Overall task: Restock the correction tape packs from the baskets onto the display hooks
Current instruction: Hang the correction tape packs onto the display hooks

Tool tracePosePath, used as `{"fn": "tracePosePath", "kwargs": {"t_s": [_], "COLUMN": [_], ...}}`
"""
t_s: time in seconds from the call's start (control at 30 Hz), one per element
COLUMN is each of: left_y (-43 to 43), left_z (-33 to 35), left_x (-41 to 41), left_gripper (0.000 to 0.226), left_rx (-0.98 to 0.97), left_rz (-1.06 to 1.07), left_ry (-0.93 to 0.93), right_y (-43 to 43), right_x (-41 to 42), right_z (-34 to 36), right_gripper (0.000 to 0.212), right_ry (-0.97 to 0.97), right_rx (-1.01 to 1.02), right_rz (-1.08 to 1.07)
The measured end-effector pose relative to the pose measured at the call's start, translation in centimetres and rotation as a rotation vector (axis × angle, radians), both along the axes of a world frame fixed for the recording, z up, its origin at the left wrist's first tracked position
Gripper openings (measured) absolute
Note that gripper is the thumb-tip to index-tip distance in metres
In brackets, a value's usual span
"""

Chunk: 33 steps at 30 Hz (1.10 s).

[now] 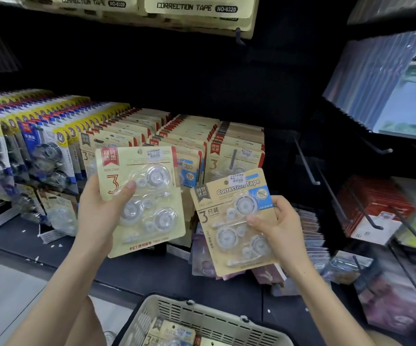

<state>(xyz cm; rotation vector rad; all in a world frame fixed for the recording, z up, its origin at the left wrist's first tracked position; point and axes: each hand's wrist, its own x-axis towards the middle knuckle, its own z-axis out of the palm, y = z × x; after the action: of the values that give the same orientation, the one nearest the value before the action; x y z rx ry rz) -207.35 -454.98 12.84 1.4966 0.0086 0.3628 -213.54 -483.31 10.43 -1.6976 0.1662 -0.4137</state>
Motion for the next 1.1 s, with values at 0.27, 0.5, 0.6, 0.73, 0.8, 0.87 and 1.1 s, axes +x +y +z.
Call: {"fn": "tracePosePath", "kwargs": {"t_s": [0.27,0.5,0.6,0.73,0.8,0.87,1.1], "left_y": [0.5,0.6,0.4,0.3,0.4,0.4,0.3], "left_z": [-0.5,-0.6,-0.6,-0.7,-0.8,-0.9,-0.9], "left_x": [0.5,0.7,0.8,0.8,0.9,1.0,1.4], "left_gripper": [0.034,0.033,0.029,0.032,0.032,0.032,0.03], "left_rx": [0.048,0.033,0.029,0.036,0.035,0.037,0.026], "left_rz": [0.042,0.042,0.046,0.039,0.04,0.039,0.026], "left_ry": [-0.009,-0.007,-0.008,-0.01,-0.01,-0.011,-0.017], "right_y": [0.3,0.3,0.5,0.4,0.3,0.2,0.9], "right_x": [1.0,1.6,1.6,1.7,1.9,2.2,3.0], "right_z": [0.5,0.0,-0.3,-0.6,-0.6,-0.8,-1.2], "right_gripper": [0.03,0.032,0.032,0.033,0.035,0.035,0.036], "right_ry": [-0.056,-0.066,-0.079,-0.096,-0.102,-0.104,-0.087], "right_rx": [-0.018,-0.02,-0.015,0.002,-0.001,-0.004,0.019], "right_rz": [-0.063,-0.081,-0.094,-0.109,-0.109,-0.114,-0.149]}}
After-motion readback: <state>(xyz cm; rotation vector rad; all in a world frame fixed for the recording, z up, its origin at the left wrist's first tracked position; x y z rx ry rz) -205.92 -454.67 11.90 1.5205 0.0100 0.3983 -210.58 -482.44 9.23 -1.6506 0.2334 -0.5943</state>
